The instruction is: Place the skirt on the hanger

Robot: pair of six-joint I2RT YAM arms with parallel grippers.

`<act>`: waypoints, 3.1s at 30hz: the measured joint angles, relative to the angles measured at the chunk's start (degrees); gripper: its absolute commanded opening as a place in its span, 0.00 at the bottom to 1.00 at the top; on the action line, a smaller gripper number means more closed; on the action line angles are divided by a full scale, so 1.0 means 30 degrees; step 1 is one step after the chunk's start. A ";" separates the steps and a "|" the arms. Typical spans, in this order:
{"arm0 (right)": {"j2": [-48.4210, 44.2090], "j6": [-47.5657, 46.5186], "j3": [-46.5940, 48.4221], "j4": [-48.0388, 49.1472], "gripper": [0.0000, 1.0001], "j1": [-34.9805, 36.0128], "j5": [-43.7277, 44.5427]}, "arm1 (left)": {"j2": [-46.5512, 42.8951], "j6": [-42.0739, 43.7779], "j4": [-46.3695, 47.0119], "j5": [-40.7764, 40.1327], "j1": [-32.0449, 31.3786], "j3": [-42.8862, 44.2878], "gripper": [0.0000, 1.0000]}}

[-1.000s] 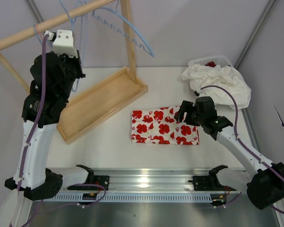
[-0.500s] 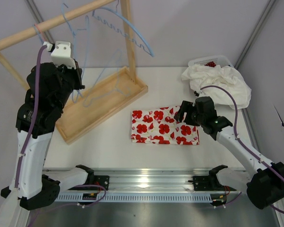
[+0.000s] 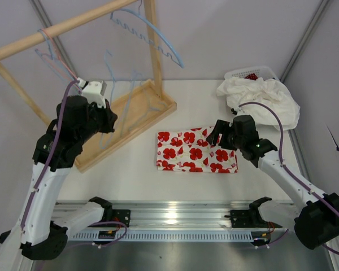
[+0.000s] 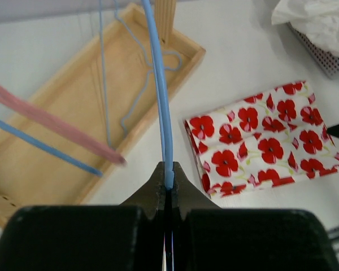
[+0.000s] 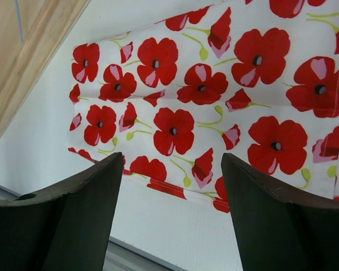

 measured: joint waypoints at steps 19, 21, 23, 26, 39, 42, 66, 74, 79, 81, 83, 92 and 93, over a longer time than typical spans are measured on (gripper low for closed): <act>0.2914 -0.0036 0.0765 0.1392 0.93 0.5552 0.1421 | -0.3534 -0.5042 0.2441 -0.1464 -0.4721 -1.0156 0.00; 0.3694 -0.0204 0.0962 0.1741 0.97 0.6696 0.2171 | -0.4058 -0.5850 0.3526 -0.2834 -0.5486 -1.1737 0.00; 0.4539 -0.0561 0.1137 0.2011 0.98 0.7781 0.2878 | -0.4670 -0.6608 0.4430 -0.3781 -0.6266 -1.3311 0.00; 0.5829 -0.1603 0.1202 0.2448 0.99 0.9712 0.4109 | -0.5391 -0.7570 0.5756 -0.4947 -0.7162 -1.5511 0.00; 0.8670 -0.8612 0.1166 0.6747 0.97 1.4447 0.7898 | -0.9027 -0.9151 0.8298 -0.5763 -0.8306 -1.9620 0.00; 0.9697 -0.9726 0.1166 0.7723 0.96 1.4433 0.8029 | -0.9821 -0.9471 0.8029 -0.5778 -0.8517 -2.0145 0.00; 0.9573 -1.0608 -0.1902 1.0856 0.00 1.2335 0.5297 | -0.8604 -0.9515 0.8000 -0.6433 -0.9253 -2.0225 0.00; 0.3636 -0.7774 -0.6011 1.3107 0.01 0.9479 0.3308 | -0.5238 -0.9530 1.0994 -0.7410 -1.1162 -2.0378 0.00; 0.2616 -0.7009 -0.6455 1.3697 0.00 0.9275 0.2237 | -0.2390 -0.9850 1.3019 -0.8102 -1.2509 -2.0597 0.00; 0.2448 -0.6747 -0.6594 1.4054 0.00 0.9282 0.1851 | -0.1472 -1.0214 1.3733 -0.8357 -1.2772 -2.0597 0.00; 0.2062 -0.6397 -0.6849 1.4324 0.00 0.9282 0.1690 | -0.0780 -1.0673 1.4083 -0.8750 -1.3012 -2.0597 0.00; 0.1297 -0.5566 -0.7169 1.5475 0.00 0.9449 0.1362 | -0.0423 -1.2065 1.4870 -0.9005 -1.3668 -2.0597 0.00; 0.1435 -0.5413 -0.7169 1.5766 0.00 0.9464 0.1370 | -0.0539 -1.2254 1.5038 -0.8925 -1.3733 -2.0597 0.00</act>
